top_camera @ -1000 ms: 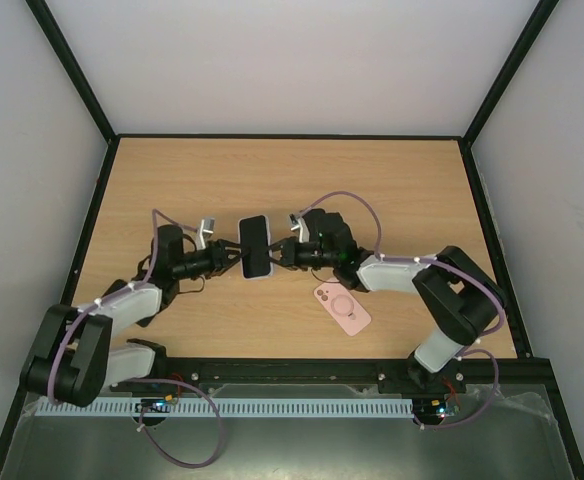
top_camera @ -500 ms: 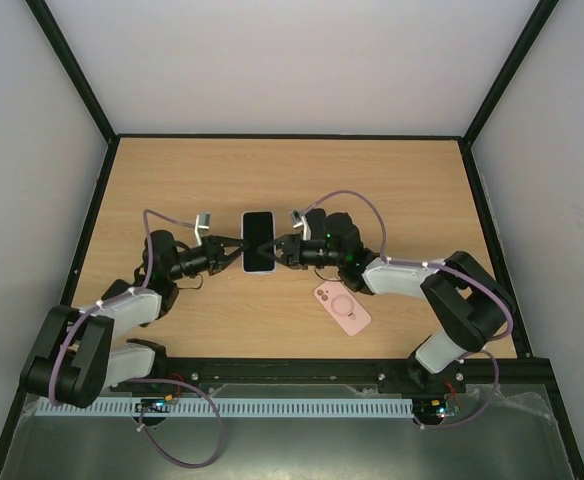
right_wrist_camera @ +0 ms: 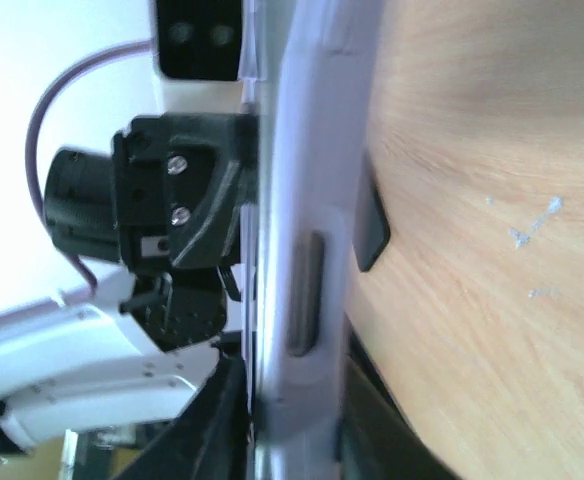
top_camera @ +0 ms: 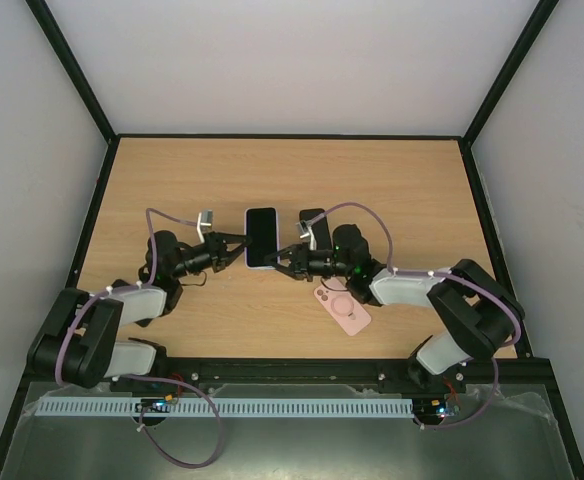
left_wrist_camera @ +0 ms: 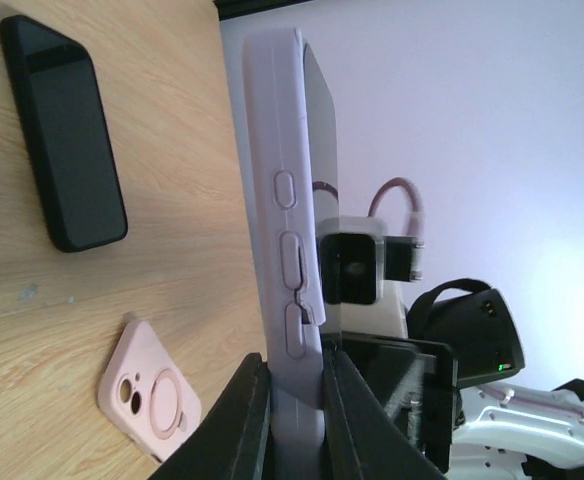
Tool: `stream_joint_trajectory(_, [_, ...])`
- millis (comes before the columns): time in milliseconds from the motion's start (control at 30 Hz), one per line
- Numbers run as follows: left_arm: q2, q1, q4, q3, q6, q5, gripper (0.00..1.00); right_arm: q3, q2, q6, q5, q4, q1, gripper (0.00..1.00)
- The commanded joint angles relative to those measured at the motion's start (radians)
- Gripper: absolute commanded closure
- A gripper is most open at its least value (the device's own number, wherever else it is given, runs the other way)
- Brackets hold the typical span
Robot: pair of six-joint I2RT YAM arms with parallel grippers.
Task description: Put the phone into the phone case
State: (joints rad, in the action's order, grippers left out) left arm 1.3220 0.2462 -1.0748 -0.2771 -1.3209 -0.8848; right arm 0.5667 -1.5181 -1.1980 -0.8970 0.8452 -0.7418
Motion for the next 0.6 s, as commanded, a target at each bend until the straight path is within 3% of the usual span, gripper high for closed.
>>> stream_joint_trajectory(0, [-0.003,0.003,-0.052,-0.018,0.051,0.028,0.97,-0.018,0.058,-0.033,0.021,0.083,-0.005,0.87])
stream_joint_trajectory(67, [-0.021,0.003,-0.007,-0.021,0.079,0.038,0.97,-0.019,0.06,-0.024,0.03,0.077,-0.005,0.96])
stream_joint_trajectory(233, [-0.095,0.004,0.122,-0.037,0.15,0.053,0.96,-0.025,0.049,-0.016,0.021,0.106,-0.005,0.98])
stream_joint_trajectory(467, [-0.134,0.014,0.32,-0.087,0.272,0.071,0.63,0.006,0.095,0.071,-0.014,0.105,-0.007,0.98])
stream_joint_trajectory(567, [-0.126,0.016,0.312,-0.092,0.269,0.056,0.54,0.03,0.112,0.123,-0.017,0.055,-0.01,0.98])
